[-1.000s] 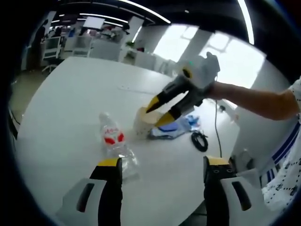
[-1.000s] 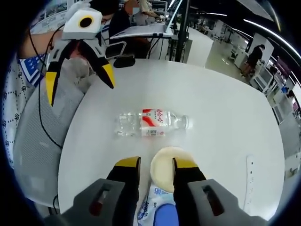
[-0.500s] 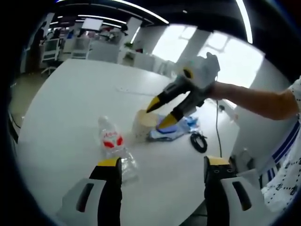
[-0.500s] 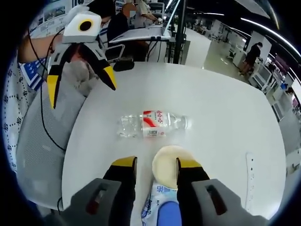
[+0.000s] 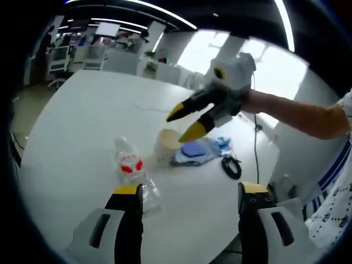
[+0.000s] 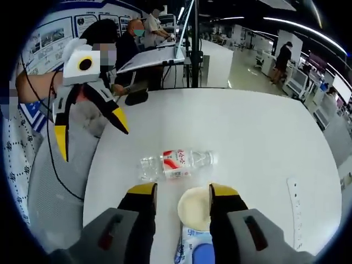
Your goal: Arrange the tabletop items into an orderly group along one side of the table until the central work area is clear of visible clutter.
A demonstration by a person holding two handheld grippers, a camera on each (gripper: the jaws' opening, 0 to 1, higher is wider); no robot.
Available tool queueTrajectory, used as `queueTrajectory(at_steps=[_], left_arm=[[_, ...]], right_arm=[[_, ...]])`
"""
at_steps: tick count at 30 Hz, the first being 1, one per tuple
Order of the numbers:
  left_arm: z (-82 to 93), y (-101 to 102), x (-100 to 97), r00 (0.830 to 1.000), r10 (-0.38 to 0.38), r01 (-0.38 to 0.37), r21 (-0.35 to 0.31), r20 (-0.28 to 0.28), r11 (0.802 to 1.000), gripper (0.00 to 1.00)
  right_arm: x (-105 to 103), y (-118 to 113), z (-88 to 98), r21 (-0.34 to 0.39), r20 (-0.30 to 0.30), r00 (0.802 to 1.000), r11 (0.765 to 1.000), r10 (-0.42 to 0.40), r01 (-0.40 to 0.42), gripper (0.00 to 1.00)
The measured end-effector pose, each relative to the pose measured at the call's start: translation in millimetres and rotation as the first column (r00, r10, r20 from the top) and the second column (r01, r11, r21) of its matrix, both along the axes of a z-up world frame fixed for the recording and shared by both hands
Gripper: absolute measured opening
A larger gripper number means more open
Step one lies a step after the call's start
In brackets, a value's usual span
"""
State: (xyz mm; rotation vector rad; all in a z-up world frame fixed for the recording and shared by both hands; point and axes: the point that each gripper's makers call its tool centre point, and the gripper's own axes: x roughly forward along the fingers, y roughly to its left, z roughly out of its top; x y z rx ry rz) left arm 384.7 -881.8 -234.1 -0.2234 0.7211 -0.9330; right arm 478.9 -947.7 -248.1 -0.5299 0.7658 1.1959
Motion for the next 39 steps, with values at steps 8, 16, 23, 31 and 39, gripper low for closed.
queueTrajectory(at_steps=[8, 16, 23, 31, 39], left_arm=[[-0.2, 3, 0.3, 1.000, 0.008, -0.008, 0.001, 0.003, 1.000, 0.66], [-1.4, 7, -1.6, 1.000, 0.015, -0.015, -0.003, -0.001, 1.000, 0.66], [-3.0, 11, -1.6, 1.000, 0.017, -0.017, -0.009, -0.005, 1.000, 0.66], [-2.0, 17, -0.2, 1.000, 0.022, -0.022, -0.017, -0.005, 1.000, 0.66], [-4.7, 23, -0.4, 1.000, 0.020, -0.020, -0.022, -0.011, 1.000, 0.66]], right_arm=[[9, 12, 2.8, 0.003, 0.000, 1.000, 1.000, -0.031, 0.031, 0.36], [22, 23, 2.5, 0.022, -0.032, 0.993, 0.993, -0.117, 0.118, 0.36], [34, 38, 0.3, 0.035, -0.095, 0.975, 0.978, -0.200, 0.204, 0.37], [45, 49, -4.1, 0.017, -0.106, 0.959, 0.964, -0.262, 0.266, 0.36], [63, 54, -13.5, 0.006, -0.158, 0.905, 0.916, -0.395, 0.401, 0.33]])
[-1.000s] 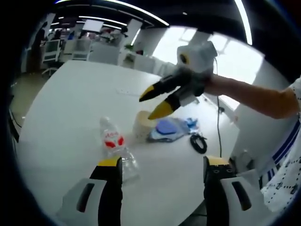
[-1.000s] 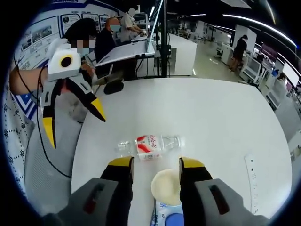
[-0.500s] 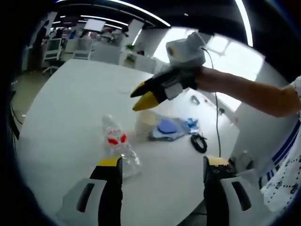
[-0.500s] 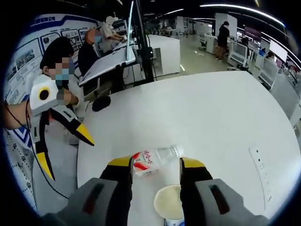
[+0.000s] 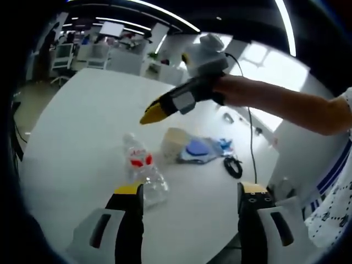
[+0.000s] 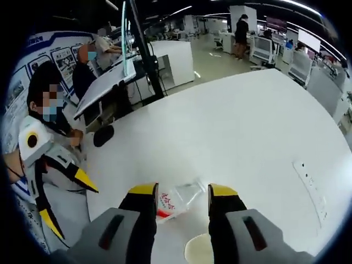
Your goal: Arrange the tabletop items into an orderly group along one side of the table until the central work area is clear of visible clutter.
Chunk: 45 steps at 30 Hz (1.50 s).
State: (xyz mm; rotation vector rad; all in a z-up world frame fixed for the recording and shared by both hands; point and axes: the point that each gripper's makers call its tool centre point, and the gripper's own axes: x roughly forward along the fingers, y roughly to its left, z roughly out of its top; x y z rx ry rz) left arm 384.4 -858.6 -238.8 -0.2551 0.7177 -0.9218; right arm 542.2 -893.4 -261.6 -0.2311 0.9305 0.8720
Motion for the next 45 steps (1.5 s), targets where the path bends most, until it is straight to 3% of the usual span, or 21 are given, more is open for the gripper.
queueTrajectory(at_steps=[2, 7, 11, 19, 21, 23, 32, 34, 37, 45], left_arm=[[-0.2, 1, 0.0, 1.000, 0.000, 0.000, -0.001, -0.002, 1.000, 0.66], [-2.3, 6, 1.2, 1.000, 0.000, 0.000, -0.008, -0.007, 1.000, 0.65], [-3.6, 11, 2.4, 1.000, 0.003, -0.003, -0.014, -0.010, 1.000, 0.65], [-7.9, 17, 4.3, 1.000, 0.002, -0.002, -0.030, -0.015, 1.000, 0.65], [-9.0, 18, 4.8, 1.000, 0.001, -0.002, -0.035, -0.018, 0.999, 0.64], [-8.9, 17, 4.5, 1.000, -0.005, 0.005, -0.042, -0.015, 0.999, 0.64], [-10.4, 22, 6.9, 1.000, -0.004, 0.003, -0.065, -0.014, 0.998, 0.63], [-10.0, 24, 7.6, 1.000, -0.001, 0.000, -0.074, -0.014, 0.997, 0.63], [-10.1, 25, 8.5, 1.000, 0.002, -0.003, -0.079, -0.012, 0.997, 0.63], [-11.0, 24, 8.3, 1.000, 0.000, -0.001, -0.096, -0.013, 0.995, 0.63]], right_arm=[[7, 0, -2.6, -0.016, 0.004, 0.999, 0.999, -0.037, 0.037, 0.36], [14, 2, -14.8, -0.037, -0.081, 0.986, 0.989, -0.145, 0.142, 0.34], [23, 1, -26.6, -0.081, -0.084, 0.978, 0.980, -0.189, 0.183, 0.33], [34, -6, -49.2, -0.147, -0.130, 0.939, 0.943, -0.319, 0.299, 0.35], [28, -9, -58.9, -0.178, -0.185, 0.918, 0.931, -0.351, 0.320, 0.36], [31, -7, -58.9, -0.155, -0.185, 0.903, 0.919, -0.388, 0.363, 0.35], [27, -4, -72.4, -0.206, -0.228, 0.870, 0.895, -0.438, 0.396, 0.36], [23, -2, -74.6, -0.202, -0.255, 0.852, 0.887, -0.458, 0.416, 0.35], [21, -7, -79.8, -0.238, -0.246, 0.852, 0.880, -0.463, 0.410, 0.32], [20, -6, -84.9, -0.237, -0.280, 0.817, 0.861, -0.504, 0.450, 0.28]])
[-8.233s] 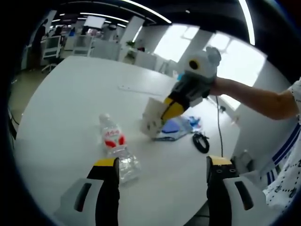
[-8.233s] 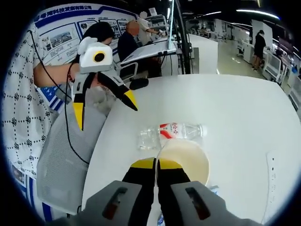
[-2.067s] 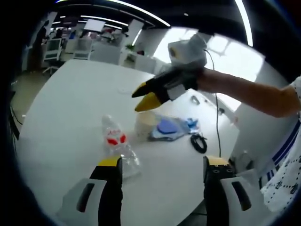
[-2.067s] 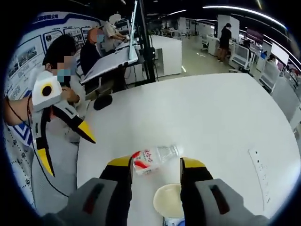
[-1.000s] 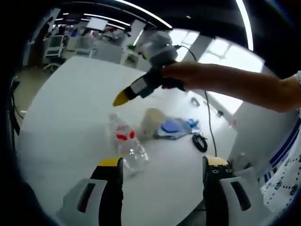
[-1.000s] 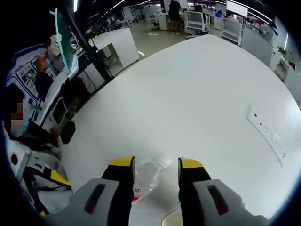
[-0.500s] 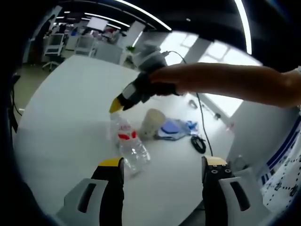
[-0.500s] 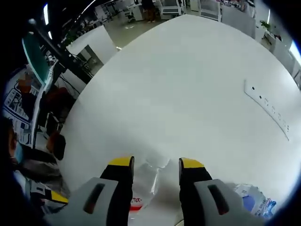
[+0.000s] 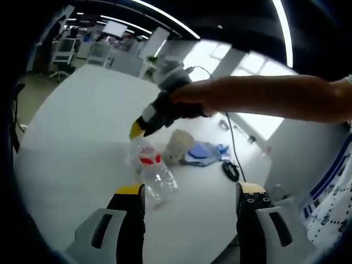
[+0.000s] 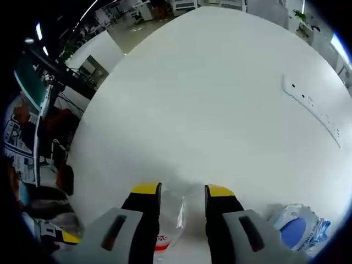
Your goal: Arrange the tabletop items into an orderly group along one side of the table until the central work area is clear of visible clutter.
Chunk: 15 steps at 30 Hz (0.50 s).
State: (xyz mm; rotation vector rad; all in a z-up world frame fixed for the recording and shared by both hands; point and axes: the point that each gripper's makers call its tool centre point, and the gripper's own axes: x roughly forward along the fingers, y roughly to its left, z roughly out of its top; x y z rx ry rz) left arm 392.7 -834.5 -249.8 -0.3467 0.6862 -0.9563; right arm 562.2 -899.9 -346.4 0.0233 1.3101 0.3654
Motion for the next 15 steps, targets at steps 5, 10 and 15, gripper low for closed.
queueTrajectory(at_steps=[5, 10, 15], left_arm=[[-1.5, -1.5, -0.9, 1.000, -0.004, 0.004, -0.006, -0.002, 1.000, 0.63], [-1.8, -1.5, -2.6, 1.000, -0.007, 0.007, -0.010, -0.004, 1.000, 0.63], [-3.3, 1.0, -2.1, 1.000, -0.005, 0.005, -0.008, -0.007, 1.000, 0.63]], right_arm=[[-0.9, -0.7, -6.3, 0.001, -0.011, 1.000, 1.000, -0.019, 0.019, 0.25], [-0.7, 2.4, -8.1, 0.021, -0.007, 0.998, 0.998, -0.058, 0.058, 0.21], [0.1, 4.2, -9.0, 0.024, -0.002, 0.997, 0.997, -0.073, 0.073, 0.20]])
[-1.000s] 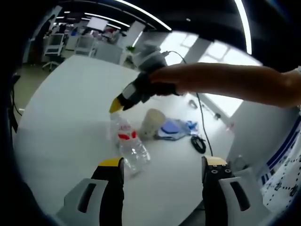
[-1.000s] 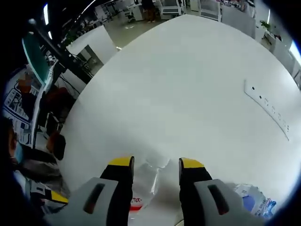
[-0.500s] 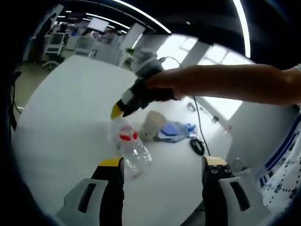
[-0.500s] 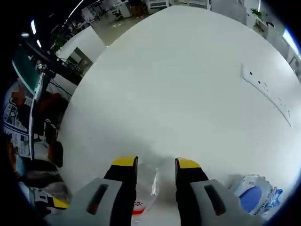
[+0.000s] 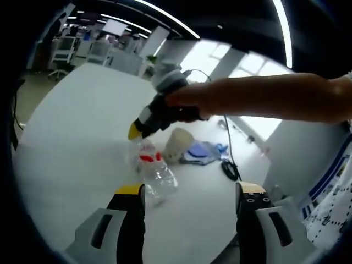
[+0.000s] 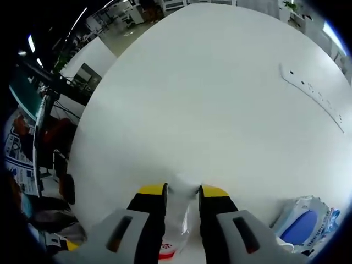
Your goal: Arrange the tabletop items into an orderly group along one side of the table until the central work area is clear of visible clutter.
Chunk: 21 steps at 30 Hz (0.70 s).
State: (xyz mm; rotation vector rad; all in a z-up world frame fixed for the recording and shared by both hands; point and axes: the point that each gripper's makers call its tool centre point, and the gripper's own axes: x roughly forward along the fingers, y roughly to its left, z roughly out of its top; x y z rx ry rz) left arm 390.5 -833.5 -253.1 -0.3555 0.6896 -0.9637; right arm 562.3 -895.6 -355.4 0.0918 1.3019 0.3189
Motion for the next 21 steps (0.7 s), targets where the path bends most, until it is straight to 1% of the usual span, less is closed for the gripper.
queueTrajectory(at_steps=[9, 12, 17, 21], left_arm=[[-1.3, 1, 1.2, 1.000, 0.001, -0.001, 0.001, -0.003, 1.000, 0.63], [-2.4, 1, 0.6, 1.000, 0.000, 0.000, 0.002, -0.005, 1.000, 0.63], [-2.9, -1, -0.3, 1.000, -0.004, 0.004, 0.001, -0.004, 1.000, 0.62], [-4.0, -3, 1.2, 1.000, -0.005, 0.005, -0.001, -0.003, 1.000, 0.62]], right_arm=[[-3, 2, -0.3, -0.002, 0.004, 1.000, 1.000, -0.016, 0.016, 0.19], [-7, 4, 0.2, -0.002, -0.002, 1.000, 1.000, -0.009, 0.009, 0.19], [-7, 7, 5.0, -0.003, 0.016, 1.000, 1.000, 0.009, -0.009, 0.19], [-12, 11, 10.3, -0.001, 0.030, 0.999, 1.000, 0.026, -0.026, 0.18]])
